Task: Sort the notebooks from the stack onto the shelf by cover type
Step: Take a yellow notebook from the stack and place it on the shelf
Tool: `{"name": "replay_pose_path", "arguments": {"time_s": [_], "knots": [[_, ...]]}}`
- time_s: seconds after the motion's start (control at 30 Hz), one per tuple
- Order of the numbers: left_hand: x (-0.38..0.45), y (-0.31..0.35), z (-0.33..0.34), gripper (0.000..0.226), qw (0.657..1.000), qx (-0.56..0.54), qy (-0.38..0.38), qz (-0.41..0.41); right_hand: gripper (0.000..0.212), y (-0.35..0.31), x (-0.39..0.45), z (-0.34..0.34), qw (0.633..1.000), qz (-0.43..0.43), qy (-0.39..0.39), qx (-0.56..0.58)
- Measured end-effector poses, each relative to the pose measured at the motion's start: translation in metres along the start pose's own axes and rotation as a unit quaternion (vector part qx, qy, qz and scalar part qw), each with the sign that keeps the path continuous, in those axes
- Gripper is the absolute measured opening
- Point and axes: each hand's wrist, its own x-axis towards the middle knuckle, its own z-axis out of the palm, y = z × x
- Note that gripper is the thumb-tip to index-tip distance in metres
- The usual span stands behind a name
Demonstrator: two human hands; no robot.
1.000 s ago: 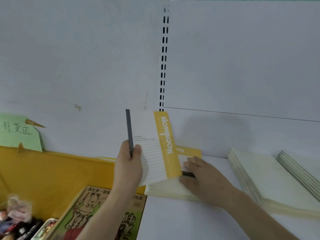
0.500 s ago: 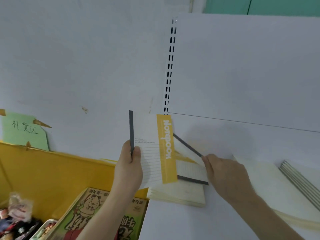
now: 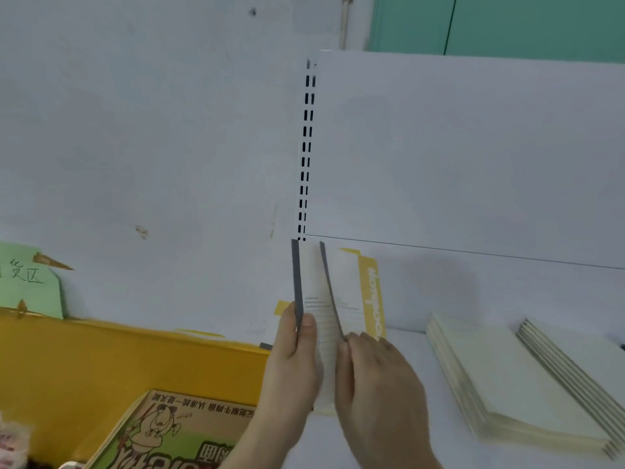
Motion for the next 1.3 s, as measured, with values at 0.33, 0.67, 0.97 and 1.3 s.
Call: {"name": "replay_pose_path", "arguments": {"time_s": [0.33, 0.67, 0.97, 1.3], "knots": [[-0.001, 0.003, 0.008, 0.019, 0.997, -0.065, -0.033, -0.017, 0.053, 0.005, -0.022, 0.003, 0.974, -0.052, -0.19, 0.112], [0.012, 0.002, -0.039, 0.02, 0.998, 0.002, 0.054, 0.009, 0.035, 0.048, 0.007, 0.005, 0.977, 0.079, -0.176, 0.091], [0.013, -0.006, -0.062, 0.018, 0.997, 0.011, 0.078, -0.013, 0.072, 0.076, 0.01, 0.054, 0.867, -0.023, -0.497, 0.035], [0.017, -0.007, -0.074, 0.022, 0.995, 0.011, 0.098, -0.011, 0.035, 0.075, 0.021, 0.041, 0.949, -0.035, -0.299, -0.096]]}}
